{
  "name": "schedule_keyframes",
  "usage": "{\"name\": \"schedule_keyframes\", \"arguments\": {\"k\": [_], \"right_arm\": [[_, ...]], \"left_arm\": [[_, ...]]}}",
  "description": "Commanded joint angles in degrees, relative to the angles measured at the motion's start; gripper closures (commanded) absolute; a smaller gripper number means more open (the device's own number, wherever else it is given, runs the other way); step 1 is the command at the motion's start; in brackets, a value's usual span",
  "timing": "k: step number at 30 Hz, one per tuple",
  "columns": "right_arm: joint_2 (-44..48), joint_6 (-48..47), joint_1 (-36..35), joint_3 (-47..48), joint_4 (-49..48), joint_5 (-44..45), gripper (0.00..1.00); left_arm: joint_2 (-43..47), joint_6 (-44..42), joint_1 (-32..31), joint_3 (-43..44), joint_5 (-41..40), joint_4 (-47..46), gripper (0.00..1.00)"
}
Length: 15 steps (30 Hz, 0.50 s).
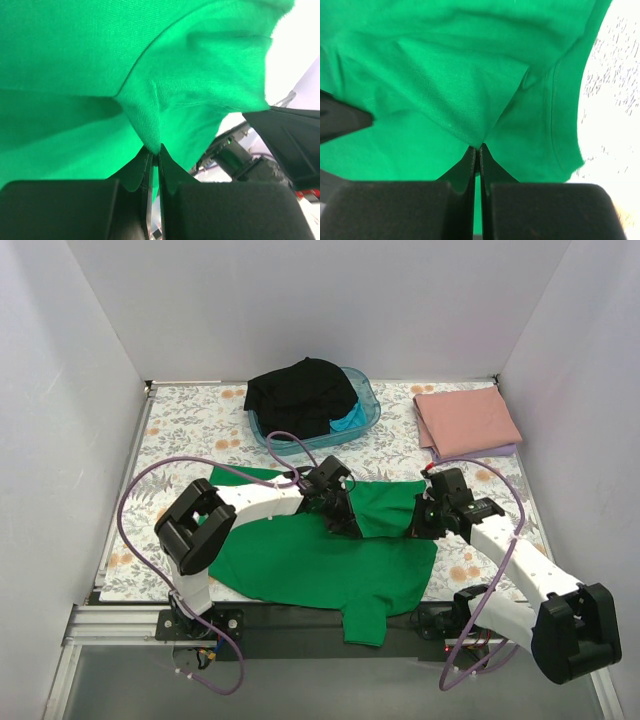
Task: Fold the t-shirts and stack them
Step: Fold the tshirt
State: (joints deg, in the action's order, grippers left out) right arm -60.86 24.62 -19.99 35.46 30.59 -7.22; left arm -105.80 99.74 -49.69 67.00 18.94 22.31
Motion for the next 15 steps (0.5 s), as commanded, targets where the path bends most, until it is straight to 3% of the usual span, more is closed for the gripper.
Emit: {"name": "schedule_keyframes", "arguments": {"k": [1, 13, 15], "right_arm": [[2.23, 0.42, -0.93, 1.36, 5.62, 0.37, 0.99], [4.61, 2.71, -1.89, -0.13, 9.93, -0.16, 0.99], [5.14, 3.32, -2.33, -1.01, 10.02, -1.21, 0.97]], "left_arm": [[5.07, -2.09, 0.12, -0.73, 3.12, 0.89, 1.0], [2.88, -6.05, 0.3, -0.12, 2.68, 8.62, 1.0], [2.62, -6.58, 0.3, -0.38, 2.85, 8.9, 0.94]]}}
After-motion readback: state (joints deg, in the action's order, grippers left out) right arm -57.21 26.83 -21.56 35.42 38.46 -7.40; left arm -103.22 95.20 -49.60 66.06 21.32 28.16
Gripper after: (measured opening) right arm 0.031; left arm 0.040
